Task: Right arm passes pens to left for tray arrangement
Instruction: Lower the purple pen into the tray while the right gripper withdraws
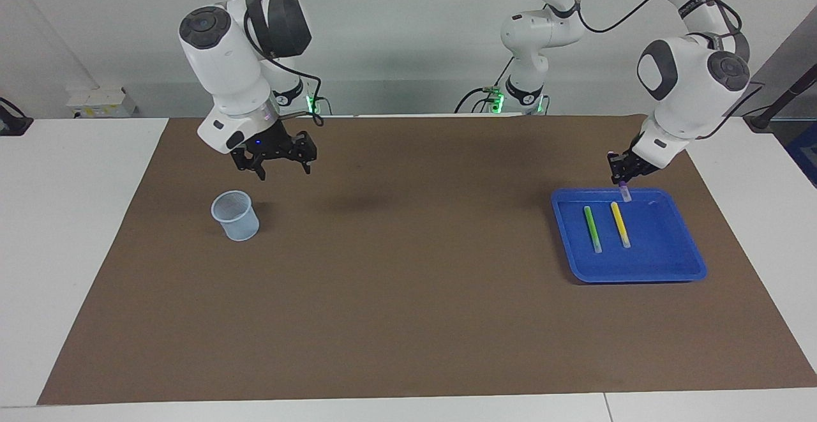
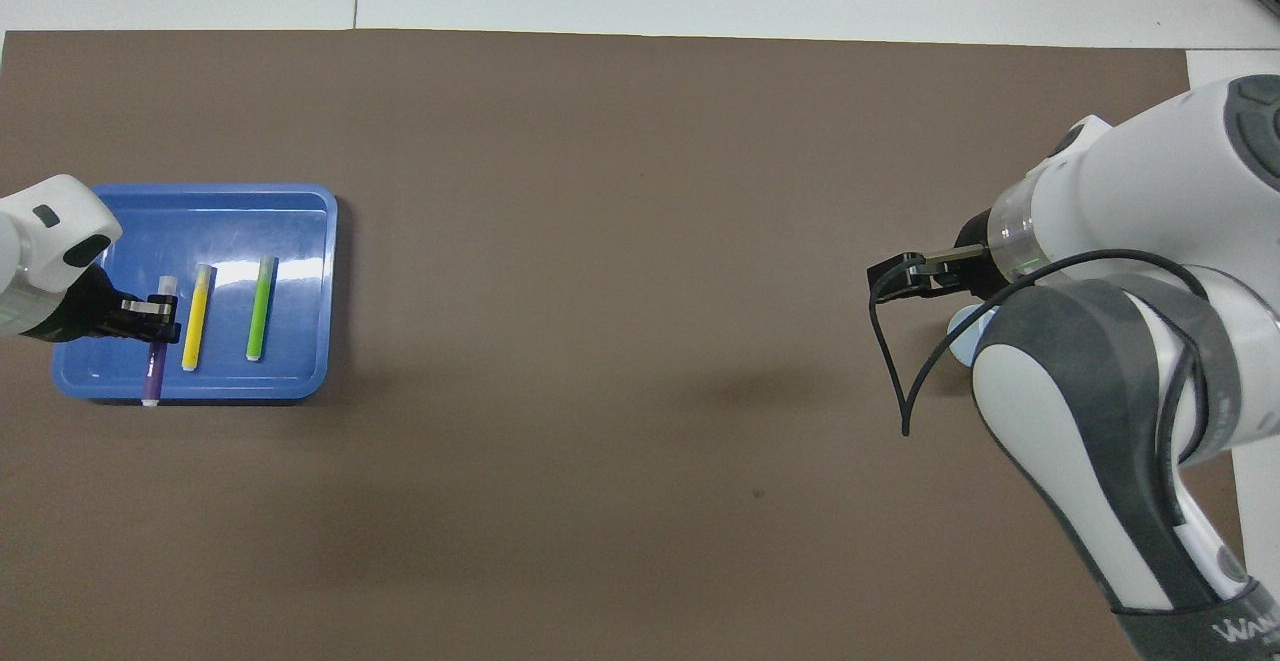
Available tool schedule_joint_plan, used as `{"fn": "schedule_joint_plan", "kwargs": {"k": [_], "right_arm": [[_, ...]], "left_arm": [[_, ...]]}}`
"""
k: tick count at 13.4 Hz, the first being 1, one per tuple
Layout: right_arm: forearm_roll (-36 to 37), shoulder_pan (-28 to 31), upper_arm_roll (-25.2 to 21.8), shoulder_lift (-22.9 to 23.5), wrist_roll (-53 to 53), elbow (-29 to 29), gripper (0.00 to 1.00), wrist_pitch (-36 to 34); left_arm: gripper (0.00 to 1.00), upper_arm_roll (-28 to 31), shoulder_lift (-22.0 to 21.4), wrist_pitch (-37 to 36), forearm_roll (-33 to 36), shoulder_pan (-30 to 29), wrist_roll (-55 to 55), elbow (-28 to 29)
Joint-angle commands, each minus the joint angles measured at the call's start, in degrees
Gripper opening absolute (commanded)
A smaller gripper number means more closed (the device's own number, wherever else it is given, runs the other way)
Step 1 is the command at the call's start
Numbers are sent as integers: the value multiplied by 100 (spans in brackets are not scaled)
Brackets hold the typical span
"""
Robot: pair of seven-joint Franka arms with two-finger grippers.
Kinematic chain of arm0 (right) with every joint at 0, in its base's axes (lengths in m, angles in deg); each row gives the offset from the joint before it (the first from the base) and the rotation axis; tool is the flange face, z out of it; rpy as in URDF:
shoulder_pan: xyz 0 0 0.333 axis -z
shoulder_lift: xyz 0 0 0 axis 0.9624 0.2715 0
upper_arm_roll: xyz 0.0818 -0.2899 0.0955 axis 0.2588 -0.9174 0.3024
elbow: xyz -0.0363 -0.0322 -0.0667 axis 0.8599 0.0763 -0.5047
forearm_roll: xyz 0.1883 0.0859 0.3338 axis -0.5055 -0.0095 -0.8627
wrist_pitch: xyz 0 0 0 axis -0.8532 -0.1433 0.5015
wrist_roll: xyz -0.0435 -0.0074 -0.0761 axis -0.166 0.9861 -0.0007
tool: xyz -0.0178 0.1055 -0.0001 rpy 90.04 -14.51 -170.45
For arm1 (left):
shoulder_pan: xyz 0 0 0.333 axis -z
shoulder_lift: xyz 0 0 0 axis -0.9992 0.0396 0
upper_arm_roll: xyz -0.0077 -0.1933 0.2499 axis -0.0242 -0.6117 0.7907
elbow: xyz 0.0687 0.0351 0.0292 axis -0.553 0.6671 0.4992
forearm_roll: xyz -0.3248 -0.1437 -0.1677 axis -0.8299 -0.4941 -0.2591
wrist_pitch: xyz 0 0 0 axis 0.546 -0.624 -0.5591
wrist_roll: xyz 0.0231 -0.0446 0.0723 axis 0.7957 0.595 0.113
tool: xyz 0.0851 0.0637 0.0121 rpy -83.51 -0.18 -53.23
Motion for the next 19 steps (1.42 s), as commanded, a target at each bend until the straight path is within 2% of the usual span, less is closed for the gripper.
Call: {"fn": "schedule_joint_plan", "kwargs": {"k": [1, 5, 8, 13, 15, 19], "right_arm": [[206, 128, 69, -122, -116, -205, 100, -113], [303, 286, 60, -43, -309, -619, 100, -491], [242, 260, 51, -183, -248, -261, 100, -378], [312, 146, -80, -175, -265, -399, 100, -325], [495, 128, -160, 52, -309, -818, 100, -447], [558, 23, -107, 97, -309, -944, 100, -535]], "left_arm": [[0, -49, 363, 353, 286, -209, 225, -129], [0, -49, 1021, 775, 550, -491, 392, -480], [0, -49, 1426, 1091, 585, -606, 471, -639], [0, -49, 1752, 1610, 603, -790, 462, -561], [0, -49, 1875, 1760, 603, -834, 462, -516], [0, -49, 1823, 2470, 603, -992, 454, 71]]}}
